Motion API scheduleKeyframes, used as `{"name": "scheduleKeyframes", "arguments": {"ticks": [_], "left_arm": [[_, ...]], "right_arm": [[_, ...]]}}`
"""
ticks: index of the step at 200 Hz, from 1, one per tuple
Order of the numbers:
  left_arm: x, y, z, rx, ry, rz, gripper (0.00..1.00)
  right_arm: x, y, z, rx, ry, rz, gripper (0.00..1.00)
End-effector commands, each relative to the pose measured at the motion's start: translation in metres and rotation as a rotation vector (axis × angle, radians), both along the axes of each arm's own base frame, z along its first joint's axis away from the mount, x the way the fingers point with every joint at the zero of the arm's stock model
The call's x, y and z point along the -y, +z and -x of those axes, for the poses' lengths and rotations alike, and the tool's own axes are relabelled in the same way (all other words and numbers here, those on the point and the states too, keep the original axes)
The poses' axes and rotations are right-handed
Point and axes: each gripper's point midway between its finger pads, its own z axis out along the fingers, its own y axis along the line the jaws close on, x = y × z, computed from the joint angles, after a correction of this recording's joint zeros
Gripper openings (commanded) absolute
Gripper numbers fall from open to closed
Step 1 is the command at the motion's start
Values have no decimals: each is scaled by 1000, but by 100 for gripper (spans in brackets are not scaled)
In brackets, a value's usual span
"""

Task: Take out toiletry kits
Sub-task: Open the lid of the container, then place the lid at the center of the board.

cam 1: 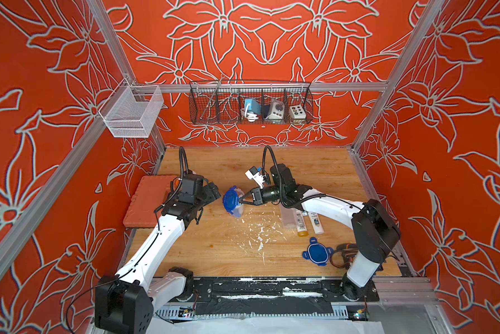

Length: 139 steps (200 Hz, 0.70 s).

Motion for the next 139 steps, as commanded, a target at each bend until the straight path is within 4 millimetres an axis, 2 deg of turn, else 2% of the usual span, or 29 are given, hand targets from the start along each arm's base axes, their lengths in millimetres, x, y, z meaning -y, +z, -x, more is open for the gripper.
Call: {"name": "scheduleKeyframes", "arguments": {"ticks": [1,28,67,95,123,139], "left_arm": [[-9,8,2,6,42,-24,87],[-11,9,3,8,41,-37,86],[-15,15,3,36,49,-45,85],[-13,11,1,41,31,-49,84],[-2,-1,-2,22,-18,-12,85],[1,-10,-3,-6,-24,19,86]], "right_arm": [[-5,6,13,29,60,13,0],[2,5,44,68,115,86,0],[36,-6,102,120,195,254,0],[83,-33,127,163,156,483,0],[141,-65,130,251,34,765,0],[162,-76,133,304,-7,882,0]]}}
